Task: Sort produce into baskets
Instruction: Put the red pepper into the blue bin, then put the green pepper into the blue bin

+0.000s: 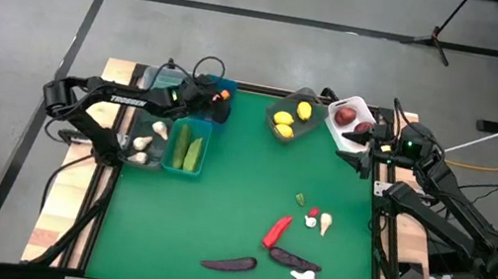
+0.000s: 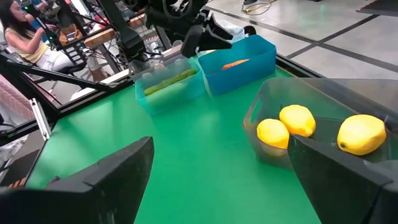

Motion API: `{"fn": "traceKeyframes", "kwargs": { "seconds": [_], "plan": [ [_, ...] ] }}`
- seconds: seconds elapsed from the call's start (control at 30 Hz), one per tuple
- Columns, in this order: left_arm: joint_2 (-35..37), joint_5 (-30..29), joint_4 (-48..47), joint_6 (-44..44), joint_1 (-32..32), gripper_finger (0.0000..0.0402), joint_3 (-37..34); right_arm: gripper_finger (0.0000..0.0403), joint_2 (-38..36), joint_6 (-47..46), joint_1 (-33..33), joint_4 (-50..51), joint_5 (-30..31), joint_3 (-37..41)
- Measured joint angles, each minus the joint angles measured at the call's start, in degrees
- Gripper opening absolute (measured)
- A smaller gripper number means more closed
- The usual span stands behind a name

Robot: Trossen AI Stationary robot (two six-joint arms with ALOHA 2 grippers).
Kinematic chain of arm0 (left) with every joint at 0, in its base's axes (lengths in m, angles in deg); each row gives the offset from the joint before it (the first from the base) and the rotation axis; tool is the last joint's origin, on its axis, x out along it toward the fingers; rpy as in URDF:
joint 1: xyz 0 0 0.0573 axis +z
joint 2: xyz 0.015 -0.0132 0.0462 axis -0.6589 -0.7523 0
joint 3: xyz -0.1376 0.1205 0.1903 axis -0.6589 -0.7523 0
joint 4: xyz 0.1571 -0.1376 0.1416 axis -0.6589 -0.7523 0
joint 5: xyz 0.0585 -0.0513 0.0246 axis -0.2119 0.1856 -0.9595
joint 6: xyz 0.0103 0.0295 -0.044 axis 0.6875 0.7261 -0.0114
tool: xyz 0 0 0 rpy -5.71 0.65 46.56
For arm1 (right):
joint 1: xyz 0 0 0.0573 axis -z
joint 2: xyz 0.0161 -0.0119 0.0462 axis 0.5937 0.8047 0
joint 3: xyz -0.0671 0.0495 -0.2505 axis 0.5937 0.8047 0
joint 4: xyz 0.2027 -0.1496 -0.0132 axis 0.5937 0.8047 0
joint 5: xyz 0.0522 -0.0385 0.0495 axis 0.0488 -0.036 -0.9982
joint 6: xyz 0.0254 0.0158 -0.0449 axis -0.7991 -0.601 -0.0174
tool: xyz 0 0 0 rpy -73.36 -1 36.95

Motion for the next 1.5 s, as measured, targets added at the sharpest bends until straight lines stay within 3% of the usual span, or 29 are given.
{"fn": "traceKeyframes", "kwargs": {
  "seconds": [0.13, 0.33, 0.47, 0.57, 0.73, 0.93, 1.1, 1.5],
  "plan": [
    [0.0, 6.1, 4.0, 0.3, -1.2, 0.0251, 0.0, 0.0369, 0.0, 0.0, 0.0, 0.0, 0.0, 0.0],
    [0.0, 20.3, 21.5, 8.4, -9.2, 0.0243, 0.0, 0.0369, 0.0, 0.0, 0.0, 0.0, 0.0, 0.0],
    [-0.1, 24.1, 26.9, 16.8, -16.7, 0.0239, 0.0, 0.0369, 0.0, 0.0, 0.0, 0.0, 0.0, 0.0],
    [-2.0, 24.0, 28.6, 17.8, -20.2, 0.0241, 1.6, 0.0369, 0.0, 0.0, 0.0, -0.1, 0.0, 0.0],
    [-10.3, 25.9, 28.7, 18.7, -23.1, 0.0244, 8.4, 0.0369, 0.0, 0.0, 0.0, -0.8, 0.0, 0.0],
    [-23.7, 36.0, 28.6, 23.8, -23.9, 0.0244, 19.4, 0.0369, 0.0, 0.0, 0.0, -0.8, 0.0, 0.0],
    [-33.3, 40.9, 28.7, 25.7, -23.4, 0.0244, 28.0, 0.0369, 0.0, 0.0, 0.0, -0.8, 0.0, 0.0],
    [-45.4, 45.1, 28.2, 28.5, -25.5, 0.0244, 40.0, 0.0369, 0.0, 0.0, 0.0, -0.3, 0.0, 0.0]
  ]
}}
